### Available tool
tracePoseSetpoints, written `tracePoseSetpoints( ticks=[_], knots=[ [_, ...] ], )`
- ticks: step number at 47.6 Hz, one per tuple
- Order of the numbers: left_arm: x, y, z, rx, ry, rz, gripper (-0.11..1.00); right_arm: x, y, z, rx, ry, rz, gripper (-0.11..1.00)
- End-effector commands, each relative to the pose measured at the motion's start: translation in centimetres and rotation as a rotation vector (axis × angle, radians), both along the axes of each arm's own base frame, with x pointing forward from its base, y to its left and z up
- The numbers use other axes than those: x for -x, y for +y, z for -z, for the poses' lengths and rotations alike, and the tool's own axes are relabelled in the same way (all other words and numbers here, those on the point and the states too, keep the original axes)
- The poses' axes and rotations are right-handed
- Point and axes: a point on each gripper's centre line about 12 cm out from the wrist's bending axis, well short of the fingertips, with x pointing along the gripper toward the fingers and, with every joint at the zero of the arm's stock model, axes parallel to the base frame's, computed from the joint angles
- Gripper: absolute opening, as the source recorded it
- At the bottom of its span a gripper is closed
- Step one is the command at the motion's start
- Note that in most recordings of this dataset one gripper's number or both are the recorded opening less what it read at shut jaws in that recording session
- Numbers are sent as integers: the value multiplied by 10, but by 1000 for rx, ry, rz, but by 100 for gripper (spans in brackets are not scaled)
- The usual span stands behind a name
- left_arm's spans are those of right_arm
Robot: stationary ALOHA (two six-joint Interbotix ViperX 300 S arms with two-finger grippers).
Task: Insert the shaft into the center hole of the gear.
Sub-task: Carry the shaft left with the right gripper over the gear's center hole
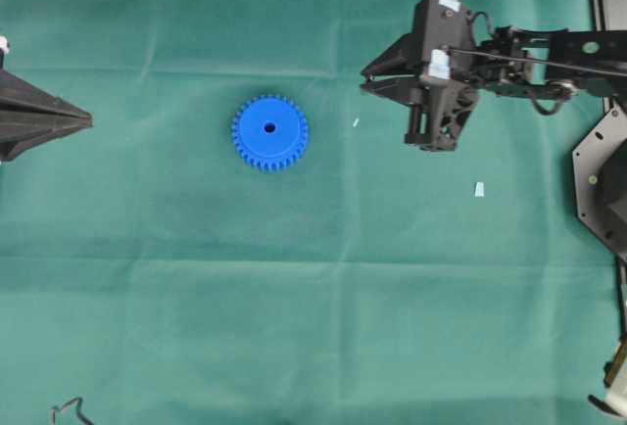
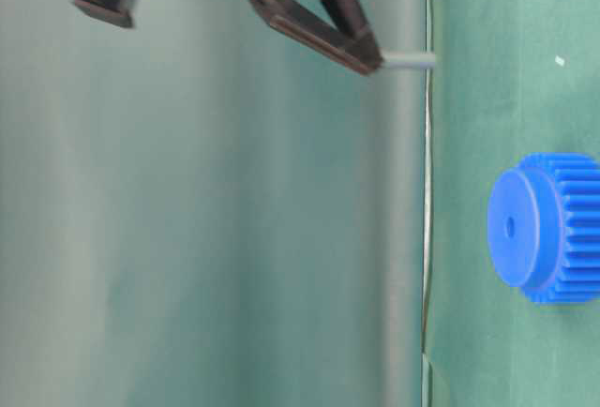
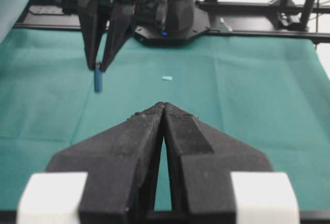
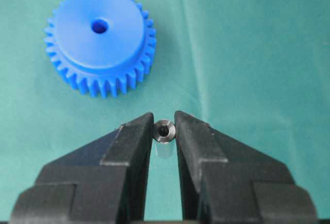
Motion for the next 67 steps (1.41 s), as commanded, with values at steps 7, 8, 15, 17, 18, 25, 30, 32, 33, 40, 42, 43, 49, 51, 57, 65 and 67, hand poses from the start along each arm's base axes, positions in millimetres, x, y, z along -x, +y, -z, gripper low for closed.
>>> tracePoseSetpoints(
  ticks=[7,8,15,17,18,25,30,32,33,40,42,43,49,51,57,65,67],
  knots=[
    [-3,0,-9,-3,-21,1,0,1,5,-26,13,-58,-13,17],
    [-3,0,-9,-1,-21,0,0,0,5,-26,12,-59,-14,17],
    [-3,0,-9,-1,-21,0,0,-5,7,-26,10,-64,-21,17],
    [-3,0,-9,-3,-21,1,0,-8,7,-27,12,-71,-24,17],
    [-3,0,-9,-1,-21,0,0,-10,7,-27,13,-74,-25,17],
    [-3,0,-9,0,-21,0,0,-27,8,-27,13,-79,-39,17],
    [-3,0,-9,5,-21,2,0,-44,10,-28,12,-77,-53,17],
    [-3,0,-9,5,-21,0,0,-51,11,-28,13,-77,-60,17],
    [-3,0,-9,5,-21,1,0,-54,11,-28,13,-77,-63,17],
    [-3,0,-9,5,-21,1,0,-82,14,-30,21,-83,-87,17],
    [-3,0,-9,6,-21,1,0,-88,14,-31,23,-86,-91,17],
    [-3,0,-9,5,-21,2,0,-91,14,-31,25,-87,-93,17],
    [-3,0,-9,6,-21,2,0,-106,14,-30,25,-90,-99,17],
    [-3,0,-9,5,-21,1,0,-110,14,-30,26,-90,-101,17],
    [-3,0,-9,5,-21,1,0,-113,14,-29,28,-90,-102,17],
    [-3,0,-10,6,-23,2,0,-113,14,-28,28,-90,-103,17],
    [-3,0,-9,6,-21,1,0,-112,14,-25,25,-84,-101,17]
  ],
)
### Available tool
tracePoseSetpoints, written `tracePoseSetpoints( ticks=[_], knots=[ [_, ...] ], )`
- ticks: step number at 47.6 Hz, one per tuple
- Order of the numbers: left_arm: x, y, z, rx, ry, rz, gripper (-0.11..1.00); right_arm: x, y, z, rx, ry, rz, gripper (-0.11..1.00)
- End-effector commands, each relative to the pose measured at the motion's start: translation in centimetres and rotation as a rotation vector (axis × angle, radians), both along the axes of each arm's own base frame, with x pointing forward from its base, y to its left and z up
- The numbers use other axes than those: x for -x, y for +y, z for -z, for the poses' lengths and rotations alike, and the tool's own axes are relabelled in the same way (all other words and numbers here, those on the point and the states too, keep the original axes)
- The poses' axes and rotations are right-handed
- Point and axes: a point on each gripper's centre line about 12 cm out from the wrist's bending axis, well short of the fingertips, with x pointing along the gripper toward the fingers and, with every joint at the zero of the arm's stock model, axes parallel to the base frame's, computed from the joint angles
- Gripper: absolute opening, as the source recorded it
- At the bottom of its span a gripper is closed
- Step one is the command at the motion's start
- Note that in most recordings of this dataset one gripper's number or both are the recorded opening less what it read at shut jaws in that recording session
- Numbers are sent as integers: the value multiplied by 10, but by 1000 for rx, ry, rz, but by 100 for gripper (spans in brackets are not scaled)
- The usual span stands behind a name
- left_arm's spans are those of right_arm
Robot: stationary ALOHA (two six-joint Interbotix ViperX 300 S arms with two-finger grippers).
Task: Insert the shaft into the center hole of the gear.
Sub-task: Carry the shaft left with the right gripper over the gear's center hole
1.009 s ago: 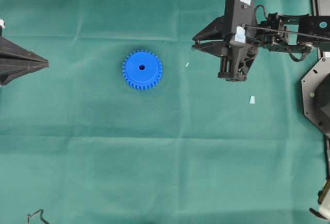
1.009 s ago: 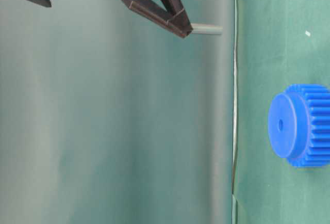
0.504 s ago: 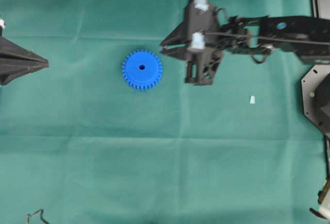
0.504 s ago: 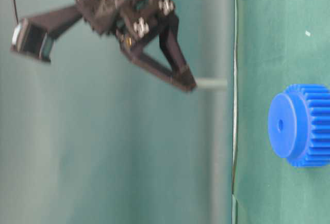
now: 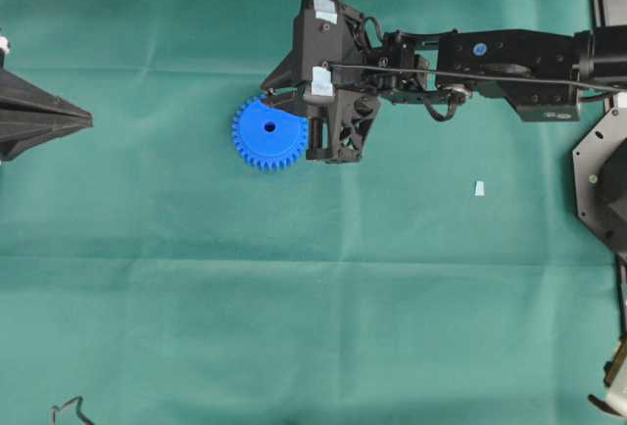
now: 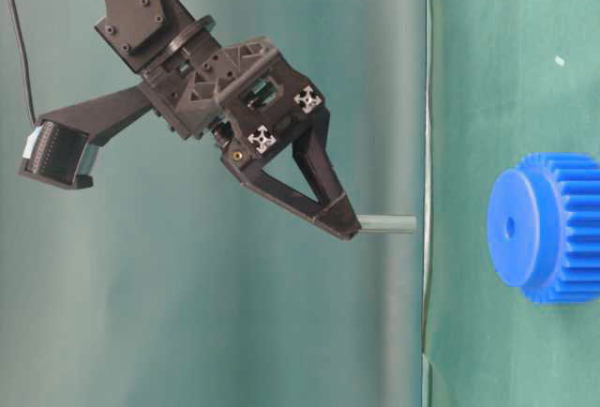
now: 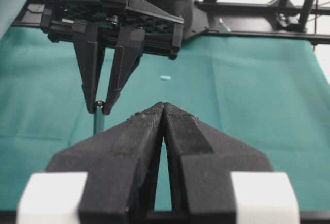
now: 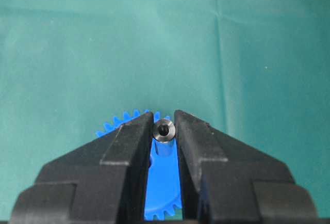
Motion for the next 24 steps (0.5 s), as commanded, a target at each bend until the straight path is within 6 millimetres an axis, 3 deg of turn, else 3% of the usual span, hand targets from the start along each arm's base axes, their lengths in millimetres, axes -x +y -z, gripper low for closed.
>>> tracePoseSetpoints(
  ticks=[1,24],
  knots=[
    [-3,0,-10,-5,-23,1,0,-4,1,-11,6,-36,-3,17],
    [-3,0,-10,-5,-23,1,0,-19,-2,46,-11,26,3,17]
  ],
)
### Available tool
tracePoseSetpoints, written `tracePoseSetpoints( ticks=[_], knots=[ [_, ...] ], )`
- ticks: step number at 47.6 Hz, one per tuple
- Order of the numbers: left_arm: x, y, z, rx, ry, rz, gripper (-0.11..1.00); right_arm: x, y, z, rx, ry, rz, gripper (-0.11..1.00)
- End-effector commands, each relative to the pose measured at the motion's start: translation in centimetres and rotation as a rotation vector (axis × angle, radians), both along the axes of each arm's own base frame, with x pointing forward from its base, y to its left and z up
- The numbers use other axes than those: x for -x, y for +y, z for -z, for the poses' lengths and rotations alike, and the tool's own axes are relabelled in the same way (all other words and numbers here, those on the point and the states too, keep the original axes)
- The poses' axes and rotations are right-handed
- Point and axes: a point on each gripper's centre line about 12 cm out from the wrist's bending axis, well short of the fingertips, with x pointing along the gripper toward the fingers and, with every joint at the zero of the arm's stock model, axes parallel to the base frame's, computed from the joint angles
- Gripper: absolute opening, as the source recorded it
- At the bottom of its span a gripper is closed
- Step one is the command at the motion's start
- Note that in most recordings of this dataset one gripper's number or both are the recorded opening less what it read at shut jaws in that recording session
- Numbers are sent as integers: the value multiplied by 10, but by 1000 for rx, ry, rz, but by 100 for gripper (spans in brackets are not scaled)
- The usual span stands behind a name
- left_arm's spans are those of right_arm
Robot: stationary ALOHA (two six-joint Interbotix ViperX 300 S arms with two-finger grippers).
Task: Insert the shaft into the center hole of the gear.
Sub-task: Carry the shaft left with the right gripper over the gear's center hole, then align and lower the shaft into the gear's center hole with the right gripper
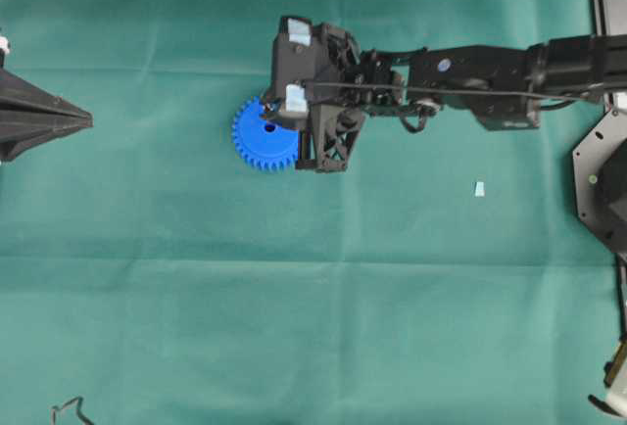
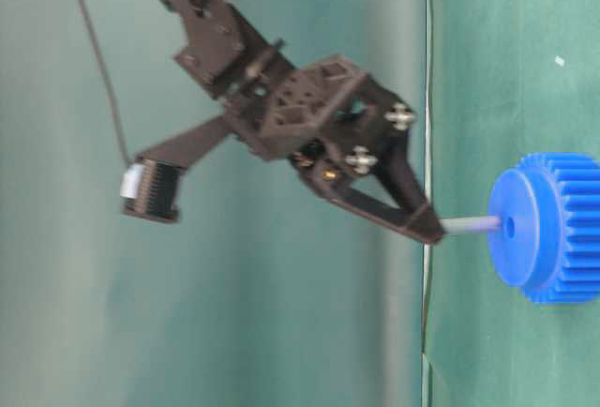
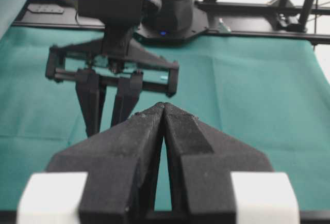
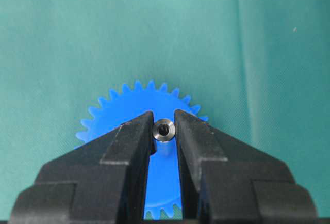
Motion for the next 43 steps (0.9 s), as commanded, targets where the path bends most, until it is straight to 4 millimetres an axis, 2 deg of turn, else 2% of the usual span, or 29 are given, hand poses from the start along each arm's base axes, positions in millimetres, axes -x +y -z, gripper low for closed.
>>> tracePoseSetpoints(
  ticks=[1,15,29,43],
  knots=[
    [-3,0,-9,-5,-21,1,0,-5,0,-7,5,-38,0,17],
    [-3,0,-9,-6,-21,1,0,-6,-1,-6,5,-46,2,17],
    [-3,0,-9,-6,-21,2,0,-3,0,-28,9,-93,2,17],
    [-3,0,-9,-5,-21,1,0,-3,6,-30,5,-100,-6,17]
  ],
)
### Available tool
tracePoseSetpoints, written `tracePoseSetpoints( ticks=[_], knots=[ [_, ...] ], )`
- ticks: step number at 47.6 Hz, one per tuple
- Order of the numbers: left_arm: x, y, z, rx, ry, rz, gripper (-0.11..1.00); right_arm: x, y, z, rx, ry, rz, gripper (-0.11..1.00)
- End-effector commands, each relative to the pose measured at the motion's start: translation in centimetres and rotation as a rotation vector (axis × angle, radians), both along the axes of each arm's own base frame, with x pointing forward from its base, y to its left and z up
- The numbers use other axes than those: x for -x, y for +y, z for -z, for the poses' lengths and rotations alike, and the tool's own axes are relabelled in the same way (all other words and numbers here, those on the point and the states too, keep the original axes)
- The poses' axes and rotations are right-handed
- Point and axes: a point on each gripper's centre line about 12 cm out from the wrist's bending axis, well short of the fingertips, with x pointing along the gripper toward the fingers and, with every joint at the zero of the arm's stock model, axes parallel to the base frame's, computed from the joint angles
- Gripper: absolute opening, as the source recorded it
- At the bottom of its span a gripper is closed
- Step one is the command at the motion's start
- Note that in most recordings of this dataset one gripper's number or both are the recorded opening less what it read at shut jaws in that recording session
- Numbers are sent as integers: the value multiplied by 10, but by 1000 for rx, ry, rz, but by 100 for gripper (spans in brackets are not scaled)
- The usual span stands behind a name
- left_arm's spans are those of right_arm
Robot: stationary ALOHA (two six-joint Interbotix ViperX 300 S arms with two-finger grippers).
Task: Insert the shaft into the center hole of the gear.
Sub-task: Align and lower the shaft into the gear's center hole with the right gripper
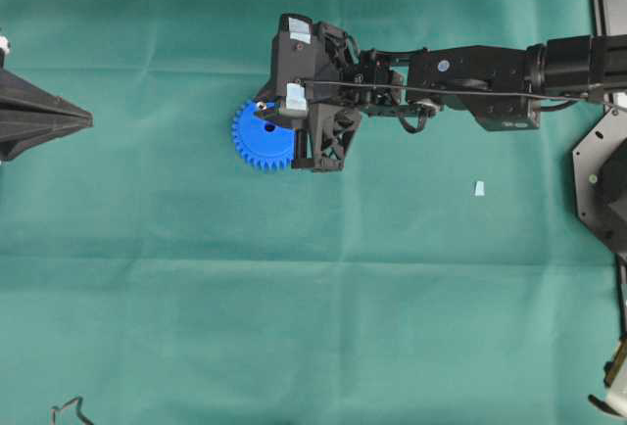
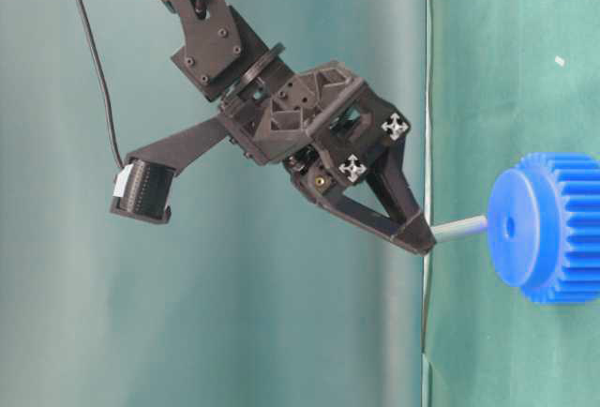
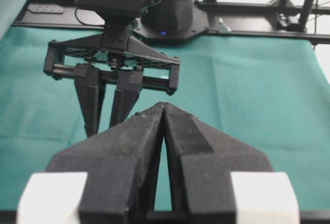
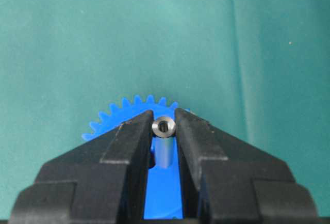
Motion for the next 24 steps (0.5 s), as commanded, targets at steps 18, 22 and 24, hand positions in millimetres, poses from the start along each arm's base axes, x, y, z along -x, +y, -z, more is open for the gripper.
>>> tracePoseSetpoints(
  ticks=[18,22,24],
  knots=[
    [-3,0,-9,-1,-21,2,0,1,5,-6,-9,-66,2,17],
    [-3,0,-9,-1,-21,0,0,1,6,-5,-9,-66,2,17],
    [-3,0,-9,-1,-21,0,0,1,6,-5,-8,-66,1,17]
  ],
)
